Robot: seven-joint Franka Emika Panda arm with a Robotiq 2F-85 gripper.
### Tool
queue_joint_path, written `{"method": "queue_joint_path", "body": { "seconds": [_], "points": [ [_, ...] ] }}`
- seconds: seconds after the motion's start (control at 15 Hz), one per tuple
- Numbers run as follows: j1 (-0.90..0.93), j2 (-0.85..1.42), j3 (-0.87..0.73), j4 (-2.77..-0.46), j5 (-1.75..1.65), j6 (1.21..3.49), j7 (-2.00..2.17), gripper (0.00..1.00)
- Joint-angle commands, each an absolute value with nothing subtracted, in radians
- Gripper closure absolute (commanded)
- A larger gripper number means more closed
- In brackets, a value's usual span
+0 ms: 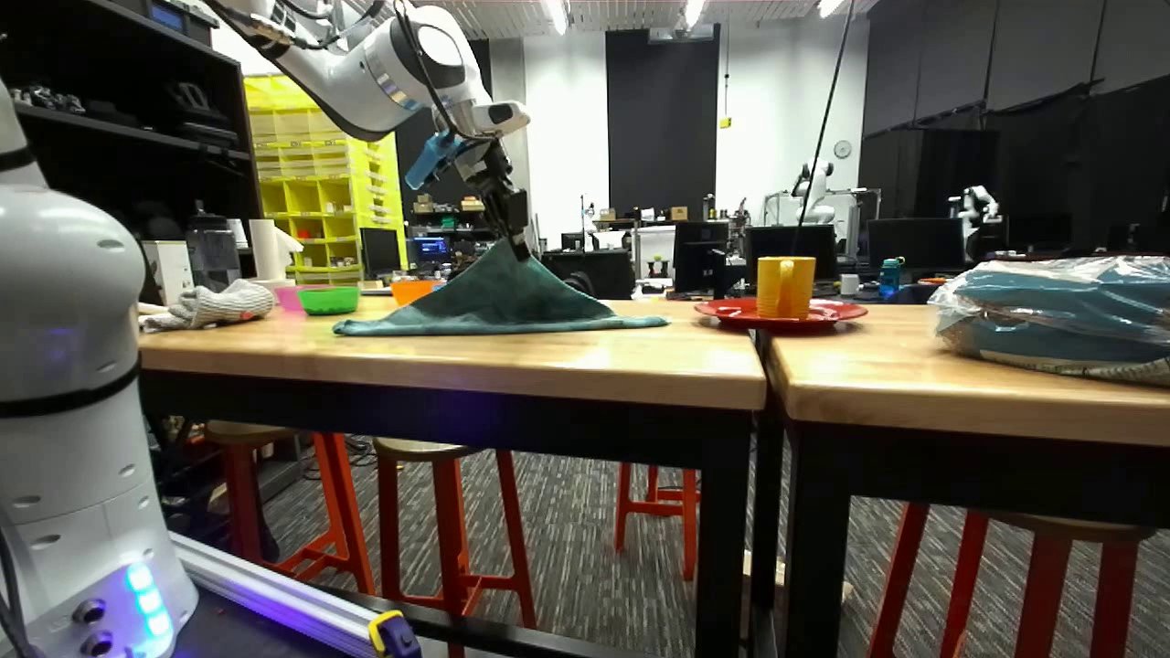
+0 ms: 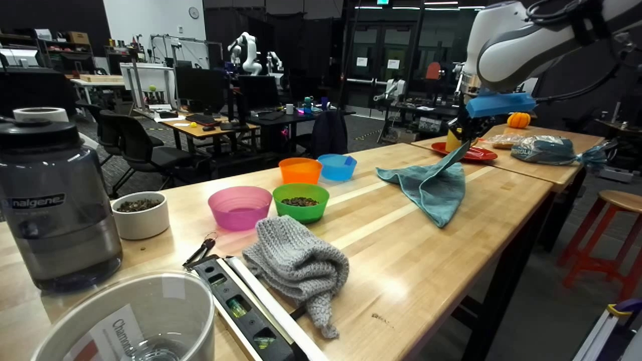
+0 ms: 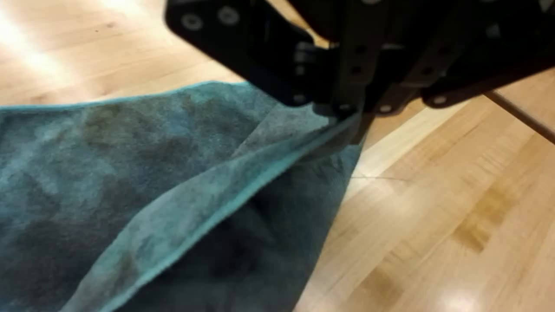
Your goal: Unfold the blue cloth
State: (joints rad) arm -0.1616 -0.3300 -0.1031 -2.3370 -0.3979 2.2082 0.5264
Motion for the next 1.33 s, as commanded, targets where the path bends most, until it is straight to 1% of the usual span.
{"method": "queue_joint_path", "body": {
  "seconds": [0.0, 0.53, 1.27],
  "points": [
    [-0.204, -0.469, -0.102, -2.433, -0.347, 2.172, 0.462, 1.0],
    [-0.27, -0.614, -0.122, -2.506, -0.288, 2.081, 0.357, 1.0],
    [-0.328, -0.72, -0.143, -2.536, -0.313, 1.981, 0.293, 1.0]
  ]
}}
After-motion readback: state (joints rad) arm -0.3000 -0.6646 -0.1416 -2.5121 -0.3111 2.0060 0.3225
